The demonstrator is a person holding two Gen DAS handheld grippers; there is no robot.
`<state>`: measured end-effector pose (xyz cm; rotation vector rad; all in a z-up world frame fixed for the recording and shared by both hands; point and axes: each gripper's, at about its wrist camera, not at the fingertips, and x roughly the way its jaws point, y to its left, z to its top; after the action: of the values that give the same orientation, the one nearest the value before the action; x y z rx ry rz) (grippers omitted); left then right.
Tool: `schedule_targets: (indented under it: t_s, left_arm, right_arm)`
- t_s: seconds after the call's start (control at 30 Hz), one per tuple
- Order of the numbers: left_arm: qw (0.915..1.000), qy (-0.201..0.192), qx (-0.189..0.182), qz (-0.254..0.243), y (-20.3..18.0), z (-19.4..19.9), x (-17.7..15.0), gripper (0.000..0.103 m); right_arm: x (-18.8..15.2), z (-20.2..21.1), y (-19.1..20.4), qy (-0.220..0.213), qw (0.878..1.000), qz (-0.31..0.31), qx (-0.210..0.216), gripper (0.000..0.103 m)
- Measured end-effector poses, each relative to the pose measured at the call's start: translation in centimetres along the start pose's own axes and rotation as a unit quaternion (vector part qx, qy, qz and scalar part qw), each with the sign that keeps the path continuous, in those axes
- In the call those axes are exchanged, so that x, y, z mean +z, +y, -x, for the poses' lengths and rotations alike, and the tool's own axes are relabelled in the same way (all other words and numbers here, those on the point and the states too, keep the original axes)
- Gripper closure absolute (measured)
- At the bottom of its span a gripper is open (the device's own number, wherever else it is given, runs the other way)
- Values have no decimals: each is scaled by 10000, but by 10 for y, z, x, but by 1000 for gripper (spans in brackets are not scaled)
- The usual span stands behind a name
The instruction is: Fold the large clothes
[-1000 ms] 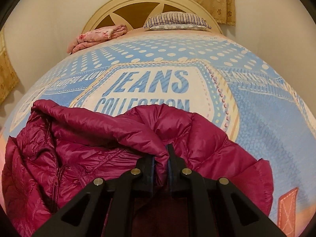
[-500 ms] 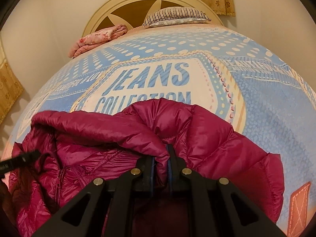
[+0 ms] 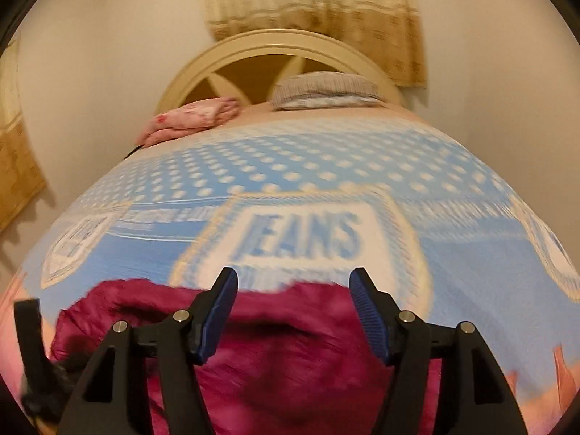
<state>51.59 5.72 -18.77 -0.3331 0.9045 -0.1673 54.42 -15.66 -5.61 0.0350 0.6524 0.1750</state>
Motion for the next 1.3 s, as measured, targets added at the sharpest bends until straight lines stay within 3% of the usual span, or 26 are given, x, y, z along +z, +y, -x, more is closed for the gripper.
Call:
schedule_targets:
  t_s: [0.07, 0.13, 0.27, 0.43, 0.6, 0.7, 0.73, 0.77, 0.8, 1.0, 1.13, 1.3]
  left_arm:
    - [10000, -31, -9, -32, 0, 0, 0, 88]
    - [10000, -52, -33, -45, 1, 2, -1, 88]
    - [9997, -178, -55, -178, -2, 10, -2, 88]
    - [9951, -558, 112, -803, -38, 41, -8, 88]
    - [9897, -1102, -39, -914, -63, 76, 22, 86]
    - [9863, -1385, 67, -895, -67, 81, 45, 75]
    - [9859, -1415, 94, -891, -70, 77, 54, 63]
    - [9872, -1321, 46, -895, -72, 70, 58, 48]
    - [9902, -1050, 40, -922, -75, 54, 63, 45]
    - [9926, -377, 771, -855, -65, -13, 53, 49]
    - [9958, -155, 703, -561, -47, -25, 43, 49]
    - [9947, -122, 788, -649, -48, -31, 36, 48]
  right_arm:
    - [4, -19, 14, 285, 9995, 135, 88, 48]
    - [-5, -46, 21, 779, 9967, 226, 38, 67]
    - [-36, -61, 8, 1150, 9930, 253, -82, 69]
    - [-53, -59, -4, 1106, 9936, 224, 10, 69]
    - [-61, -64, -5, 1119, 9936, 157, 43, 69]
    - [-68, -64, -7, 1031, 9945, 109, 112, 69]
    - [-69, -63, -8, 1003, 9948, 91, 137, 69]
    - [-70, -63, -9, 982, 9950, 64, 169, 69]
    - [-70, -63, -11, 973, 9950, 13, 212, 69]
    - [-72, -63, -14, 918, 9952, -104, 331, 69]
    - [-72, -64, -10, 904, 9955, -20, 269, 69]
    - [-73, -64, -11, 921, 9954, 2, 250, 69]
